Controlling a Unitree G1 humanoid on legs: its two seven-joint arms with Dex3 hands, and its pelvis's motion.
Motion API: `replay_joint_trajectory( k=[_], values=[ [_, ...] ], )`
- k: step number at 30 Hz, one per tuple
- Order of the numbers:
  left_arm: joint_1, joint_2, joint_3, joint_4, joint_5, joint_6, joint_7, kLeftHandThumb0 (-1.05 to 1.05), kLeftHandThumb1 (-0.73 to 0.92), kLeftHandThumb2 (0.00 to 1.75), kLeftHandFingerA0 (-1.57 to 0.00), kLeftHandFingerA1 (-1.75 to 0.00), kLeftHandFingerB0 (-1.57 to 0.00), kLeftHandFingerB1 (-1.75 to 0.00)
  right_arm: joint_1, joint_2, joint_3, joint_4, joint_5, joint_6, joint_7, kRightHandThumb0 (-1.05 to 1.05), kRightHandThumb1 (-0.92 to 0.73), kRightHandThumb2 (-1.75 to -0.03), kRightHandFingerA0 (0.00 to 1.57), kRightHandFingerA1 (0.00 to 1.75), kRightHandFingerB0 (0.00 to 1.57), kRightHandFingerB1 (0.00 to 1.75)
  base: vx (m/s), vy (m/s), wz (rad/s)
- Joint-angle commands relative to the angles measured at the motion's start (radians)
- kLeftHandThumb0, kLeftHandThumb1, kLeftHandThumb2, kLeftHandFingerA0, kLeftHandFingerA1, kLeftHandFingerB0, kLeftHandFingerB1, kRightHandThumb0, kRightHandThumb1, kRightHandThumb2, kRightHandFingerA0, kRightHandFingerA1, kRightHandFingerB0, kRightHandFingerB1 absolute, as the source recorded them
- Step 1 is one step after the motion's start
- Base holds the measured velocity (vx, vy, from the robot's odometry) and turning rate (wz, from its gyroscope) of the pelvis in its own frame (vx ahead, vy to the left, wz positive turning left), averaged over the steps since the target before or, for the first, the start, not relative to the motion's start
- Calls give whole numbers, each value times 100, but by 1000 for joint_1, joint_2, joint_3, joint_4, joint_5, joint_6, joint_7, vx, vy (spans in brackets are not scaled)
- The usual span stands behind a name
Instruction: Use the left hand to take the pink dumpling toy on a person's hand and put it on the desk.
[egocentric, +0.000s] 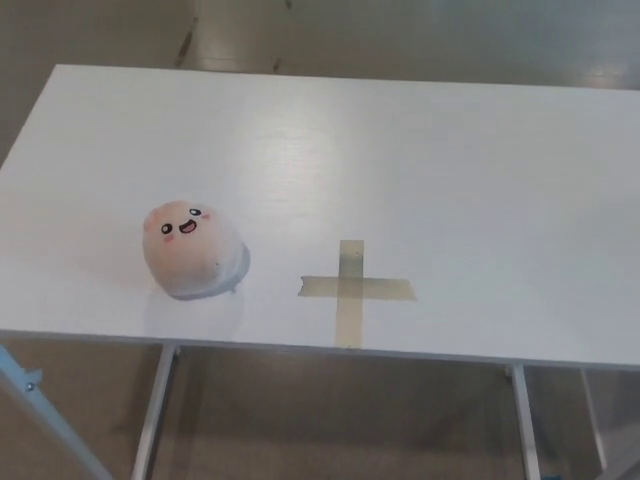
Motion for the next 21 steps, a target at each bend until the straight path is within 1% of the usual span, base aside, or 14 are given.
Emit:
replay_joint_trajectory(
  k=[1,2,3,5,6,7,8,10,11,13,18,19,20,21],
  values=[
    [-220,67,-276,399,357,83,116,-68,75,63,-80,-52,-66,-45,62,17,9,9,-13,-18,-15,-28,-73,-62,60,44,54,42,0,0,0],
    [-331,59,-347,531,412,143,154,-68,75,63,-77,-50,-63,-43,64,19,8,9,-12,-19,-17,-28,-73,-62,61,44,54,42,0,0,0],
    [-350,58,-359,557,415,148,162,-68,75,63,-77,-50,-63,-43,64,19,8,9,-11,-19,-17,-28,-73,-62,61,44,54,42,0,0,0],
    [-509,-5,-391,809,415,214,292,-64,75,63,-56,-40,-47,-36,81,22,13,8,-15,-24,-17,-27,-73,-62,61,44,53,42,0,0,0],
    [-569,-35,-396,908,411,242,350,-64,75,63,-56,-40,-47,-36,87,22,14,8,-16,-26,-17,-27,-73,-62,61,44,53,42,0,0,0],
    [-623,-56,-403,996,407,269,405,-65,69,64,-50,-39,-40,-35,91,23,14,8,-15,-26,-19,-27,-73,-62,61,44,53,42,0,0,0],
    [-662,-70,-400,1057,394,294,445,-60,58,96,-38,-53,-21,-44,92,23,13,7,-14,-25,-19,-27,-73,-62,61,44,53,42,0,0,0],
    [-698,-80,-399,1115,379,315,478,-60,58,96,-38,-53,-21,-44,91,24,12,7,-13,-25,-19,-27,-73,-62,61,44,53,42,0,0,0],
    [-717,-109,-363,1178,332,351,539,-63,62,83,-27,-42,-17,-39,94,28,10,7,-10,-23,-18,-27,-73,-62,60,44,53,41,0,0,0],
    [-733,-124,-368,1225,333,389,596,-65,62,85,-25,-42,-13,-38,91,34,8,8,-8,-20,-20,-28,-74,-62,60,44,52,41,0,0,0],
    [-734,-112,-419,1269,363,389,571,-68,68,89,-25,-42,-13,-38,101,34,-1,7,1,-25,-14,-28,-74,-62,60,44,52,41,0,0,0],
    [-740,-100,-436,1287,364,368,542,-64,83,65,-32,-32,-16,-27,99,31,-4,7,4,-26,-12,-28,-74,-62,61,44,53,41,0,0,0],
    [-733,-93,-436,1292,358,350,536,-70,71,91,-22,-42,-9,-37,103,31,-5,8,4,-27,-12,-28,-74,-62,61,44,53,41,0,0,0],
    [-728,-88,-436,1297,352,337,532,-70,71,91,-22,-42,-9,-37,106,32,-5,8,4,-28,-11,-28,-74,-62,61,44,53,41,0,0,0]
  ],
)
